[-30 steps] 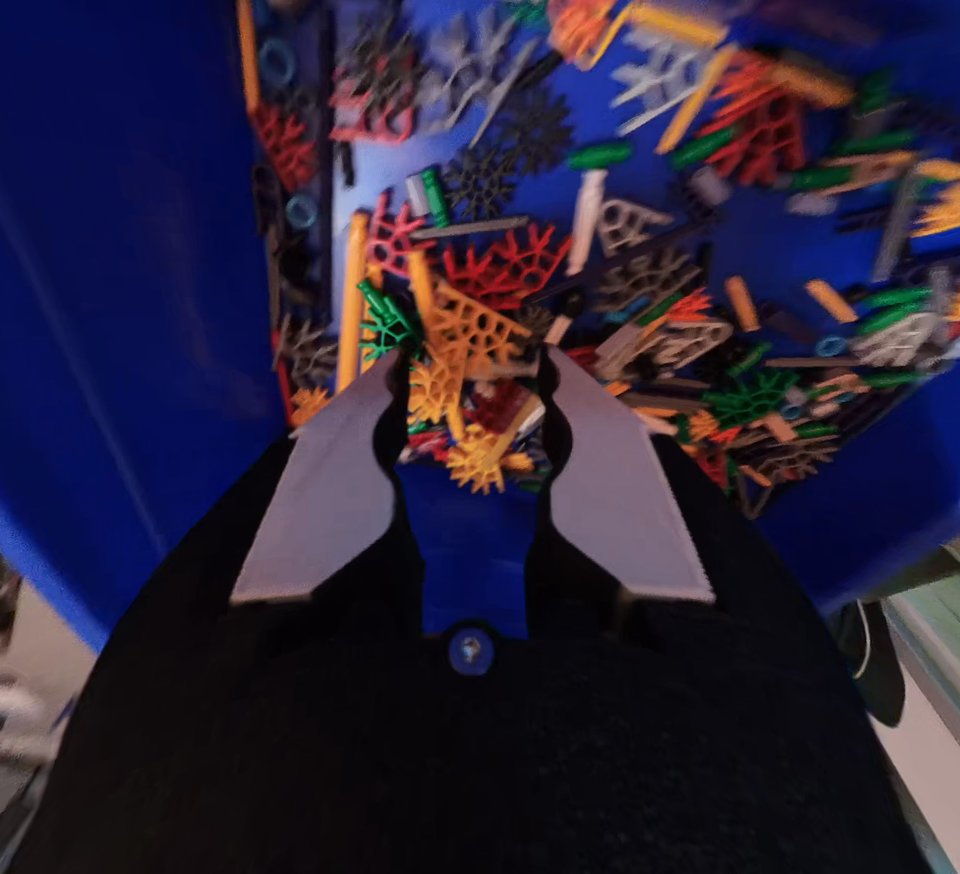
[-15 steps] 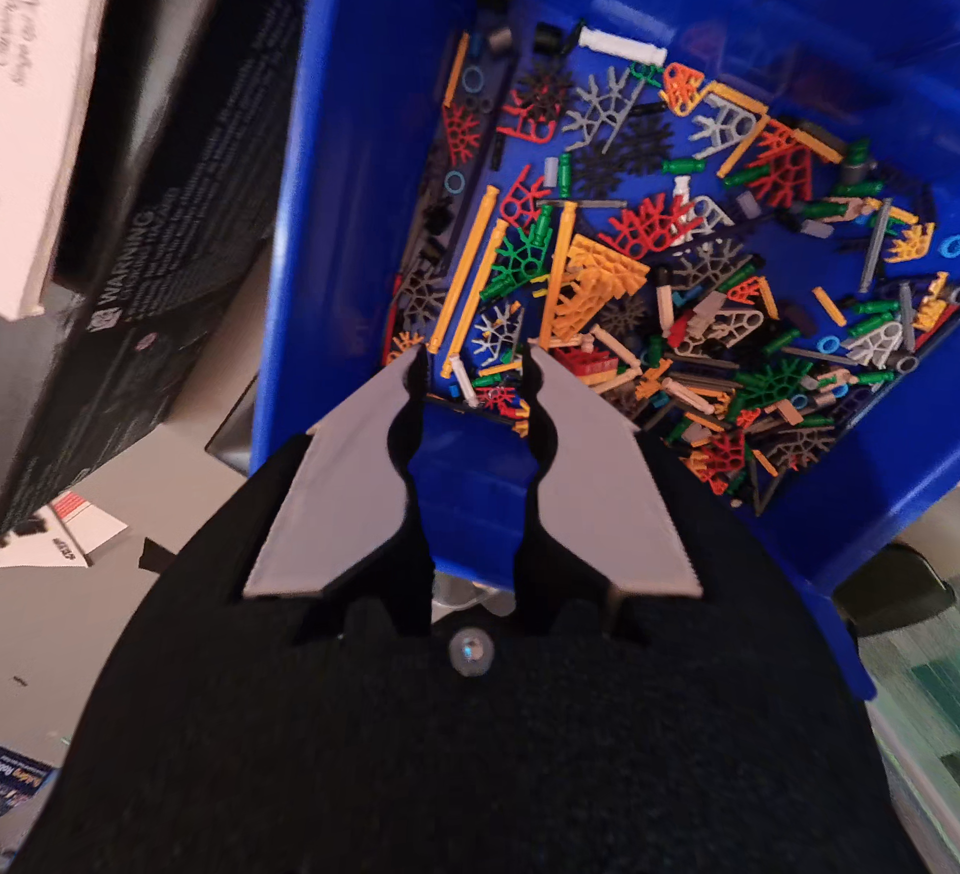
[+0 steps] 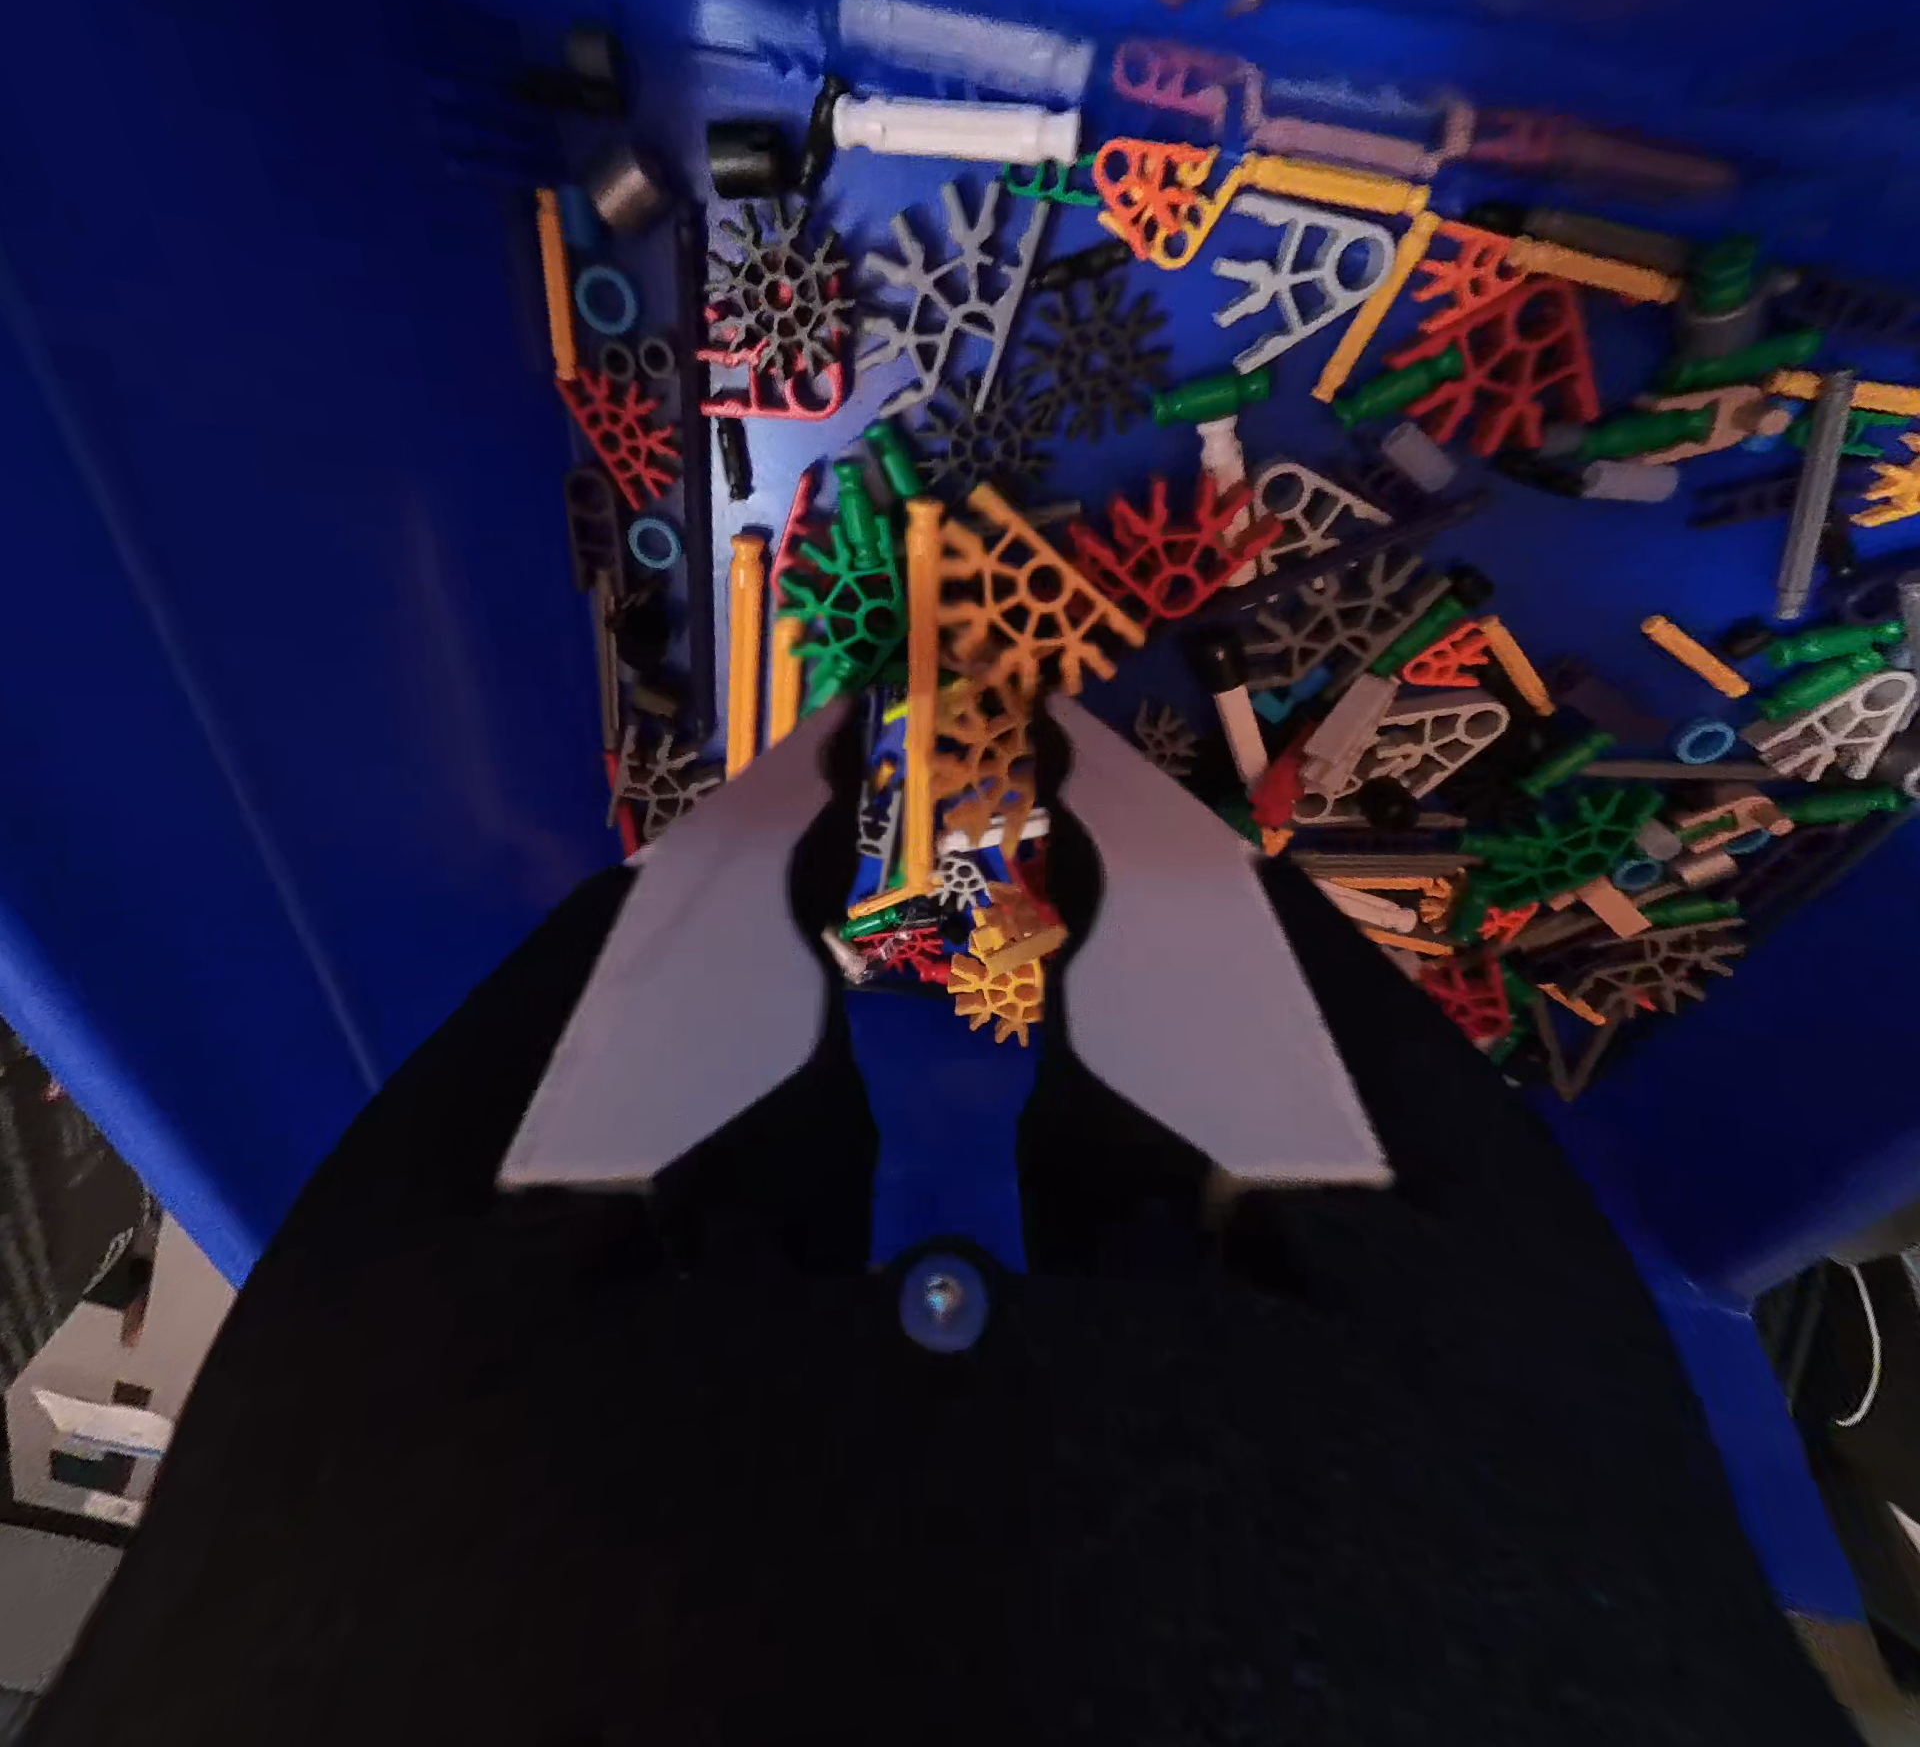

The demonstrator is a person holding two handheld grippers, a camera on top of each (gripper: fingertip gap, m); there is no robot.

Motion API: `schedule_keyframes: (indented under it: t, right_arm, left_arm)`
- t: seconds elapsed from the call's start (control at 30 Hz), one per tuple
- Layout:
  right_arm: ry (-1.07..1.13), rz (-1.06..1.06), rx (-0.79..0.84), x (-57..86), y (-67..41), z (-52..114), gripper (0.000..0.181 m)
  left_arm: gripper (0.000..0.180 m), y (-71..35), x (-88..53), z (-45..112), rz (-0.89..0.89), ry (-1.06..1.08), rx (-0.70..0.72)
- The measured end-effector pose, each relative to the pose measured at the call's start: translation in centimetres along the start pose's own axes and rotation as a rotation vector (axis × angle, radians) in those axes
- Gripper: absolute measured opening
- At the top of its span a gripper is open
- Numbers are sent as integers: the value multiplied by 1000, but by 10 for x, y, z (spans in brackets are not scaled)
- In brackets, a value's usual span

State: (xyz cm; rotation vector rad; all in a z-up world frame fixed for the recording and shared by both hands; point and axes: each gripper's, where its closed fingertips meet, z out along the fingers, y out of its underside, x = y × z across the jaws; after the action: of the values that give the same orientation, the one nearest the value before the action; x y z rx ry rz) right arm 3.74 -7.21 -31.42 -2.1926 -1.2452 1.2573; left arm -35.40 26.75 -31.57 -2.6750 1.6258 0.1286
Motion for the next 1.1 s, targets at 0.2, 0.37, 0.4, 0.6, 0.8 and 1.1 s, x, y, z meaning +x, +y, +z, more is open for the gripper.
schedule_keyframes:
  t: [0.2,0.37,0.4,0.6,0.8,1.1]
  right_arm:
    - [9,-8,14,1,-2,0,0]
    - [9,-12,19,2,-3,0,0]
    - [9,-13,20,2,-3,0,0]
    - [3,-13,21,2,-3,1,0]
    - [3,-13,24,2,-4,1,0]
    - [6,-15,33,2,-5,1,0]
  left_arm:
    - [0,-15,40,-5,48,181,98]
    - [2,-4,40,-12,20,184,92]
    - [8,-2,28,-15,-15,154,103]
    - [71,24,6,-10,-38,81,-3]
    - [29,17,28,6,25,129,-42]
    - [29,13,31,-10,49,147,21]
